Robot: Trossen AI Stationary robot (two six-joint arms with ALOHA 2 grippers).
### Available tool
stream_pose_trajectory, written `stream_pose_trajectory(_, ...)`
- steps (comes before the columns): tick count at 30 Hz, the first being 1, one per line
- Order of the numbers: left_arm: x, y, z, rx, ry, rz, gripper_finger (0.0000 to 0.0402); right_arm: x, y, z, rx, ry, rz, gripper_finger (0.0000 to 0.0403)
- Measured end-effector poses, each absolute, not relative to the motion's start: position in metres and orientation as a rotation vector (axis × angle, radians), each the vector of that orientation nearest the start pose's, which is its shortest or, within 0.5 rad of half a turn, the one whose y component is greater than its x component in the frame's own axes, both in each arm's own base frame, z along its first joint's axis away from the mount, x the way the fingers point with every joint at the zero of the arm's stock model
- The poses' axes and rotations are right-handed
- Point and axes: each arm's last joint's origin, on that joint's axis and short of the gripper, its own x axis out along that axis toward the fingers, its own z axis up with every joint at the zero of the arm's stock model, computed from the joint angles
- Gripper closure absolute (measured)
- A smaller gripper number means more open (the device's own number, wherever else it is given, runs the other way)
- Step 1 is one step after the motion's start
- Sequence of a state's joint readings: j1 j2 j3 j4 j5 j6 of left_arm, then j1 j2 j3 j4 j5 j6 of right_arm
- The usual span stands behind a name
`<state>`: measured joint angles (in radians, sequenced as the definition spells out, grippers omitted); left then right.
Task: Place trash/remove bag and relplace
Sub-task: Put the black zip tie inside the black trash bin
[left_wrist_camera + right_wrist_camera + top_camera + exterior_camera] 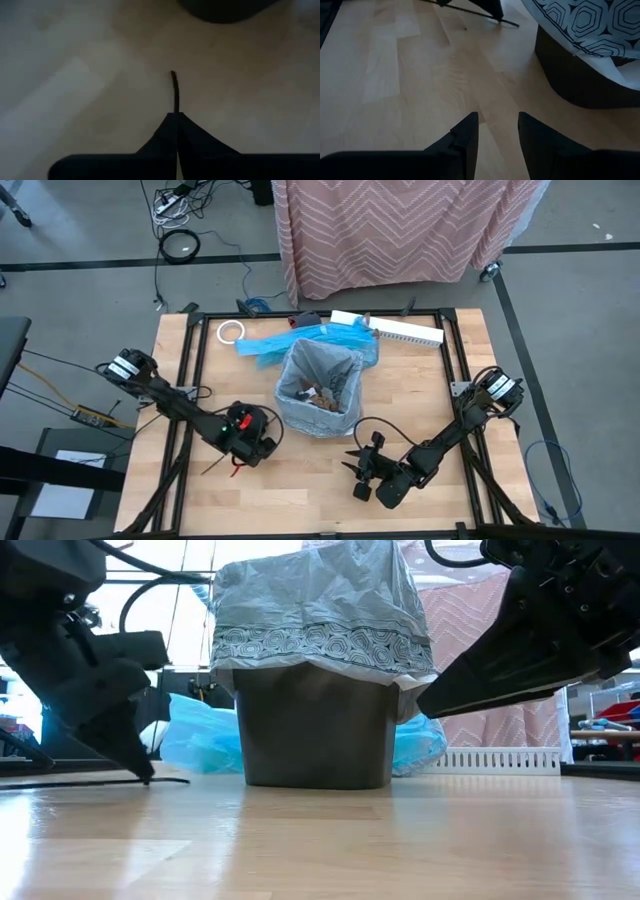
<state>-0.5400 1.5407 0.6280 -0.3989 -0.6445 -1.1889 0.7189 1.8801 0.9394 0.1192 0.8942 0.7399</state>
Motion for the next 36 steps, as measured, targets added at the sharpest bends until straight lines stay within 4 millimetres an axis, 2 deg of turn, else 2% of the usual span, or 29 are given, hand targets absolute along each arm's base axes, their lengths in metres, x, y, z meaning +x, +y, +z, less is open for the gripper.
stream_pose_trajectory(13, 0.205, -0.099, 0.140, -0.327, 0.709, 0.721, 0.0399, 0.280, 0.215, 0.130, 0.125, 0.464, -0.355, 0.0280)
stream_pose_trajectory(20, 0.207, -0.104, 0.139, -0.267, 0.801, 0.606, 0.0378, 0.280, 0.215, 0.130, 0.122, 0.464, -0.354, 0.0280)
stream_pose_trajectory(24, 0.210, -0.106, 0.141, -0.138, 0.818, 0.518, 0.0353, 0.280, 0.215, 0.130, 0.117, 0.464, -0.353, 0.0274)
stream_pose_trajectory(29, 0.215, -0.110, 0.143, -0.066, 0.830, 0.405, 0.0301, 0.280, 0.215, 0.130, 0.108, 0.463, -0.349, 0.0265)
stream_pose_trajectory(36, 0.212, -0.108, 0.139, -0.052, 0.829, 0.418, 0.0230, 0.280, 0.215, 0.130, 0.104, 0.464, -0.347, 0.0259)
